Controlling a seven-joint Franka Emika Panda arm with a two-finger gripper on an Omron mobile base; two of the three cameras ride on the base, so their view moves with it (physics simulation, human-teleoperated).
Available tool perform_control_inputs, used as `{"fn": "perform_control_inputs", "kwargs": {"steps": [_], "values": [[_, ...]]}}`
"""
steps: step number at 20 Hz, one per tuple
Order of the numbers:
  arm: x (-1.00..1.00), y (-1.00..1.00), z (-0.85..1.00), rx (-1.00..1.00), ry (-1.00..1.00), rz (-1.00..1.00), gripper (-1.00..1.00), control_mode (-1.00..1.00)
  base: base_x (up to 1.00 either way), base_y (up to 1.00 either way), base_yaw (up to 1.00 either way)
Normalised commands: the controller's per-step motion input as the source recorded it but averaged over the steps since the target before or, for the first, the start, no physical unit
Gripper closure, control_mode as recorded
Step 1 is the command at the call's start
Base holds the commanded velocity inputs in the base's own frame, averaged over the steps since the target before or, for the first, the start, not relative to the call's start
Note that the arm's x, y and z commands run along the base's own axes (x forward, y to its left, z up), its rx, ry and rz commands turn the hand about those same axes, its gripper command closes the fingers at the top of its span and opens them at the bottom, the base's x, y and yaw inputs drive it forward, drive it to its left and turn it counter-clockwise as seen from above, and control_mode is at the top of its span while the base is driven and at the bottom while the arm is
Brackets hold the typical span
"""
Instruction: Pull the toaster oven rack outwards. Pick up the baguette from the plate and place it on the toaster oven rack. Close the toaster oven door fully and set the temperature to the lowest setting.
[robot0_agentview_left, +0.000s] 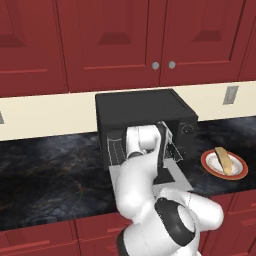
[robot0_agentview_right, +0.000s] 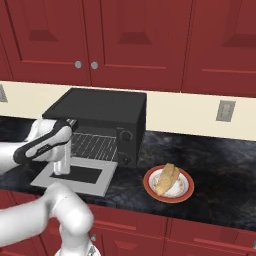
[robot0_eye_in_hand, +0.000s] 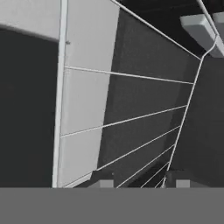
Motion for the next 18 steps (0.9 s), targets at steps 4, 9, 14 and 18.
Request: {"fn": "perform_control_inputs", "kwargs": {"steps": [4, 9, 14, 18], "values": [[-1.0, 0.07, 0.68, -0.26, 0.53, 0.12, -1.0, -1.0, 0.0, 0.0, 0.0], [-0.87, -0.06, 1.0, -0.05, -0.07, 0.05, -1.0, -1.0, 0.0, 0.0, 0.0], [-0.62, -0.03, 1.0, 0.11, -0.38, 0.0, -1.0, -1.0, 0.0, 0.0, 0.0], [-0.23, 0.0, 1.0, 0.17, -0.35, 0.0, -1.0, -1.0, 0.0, 0.0, 0.0]]}}
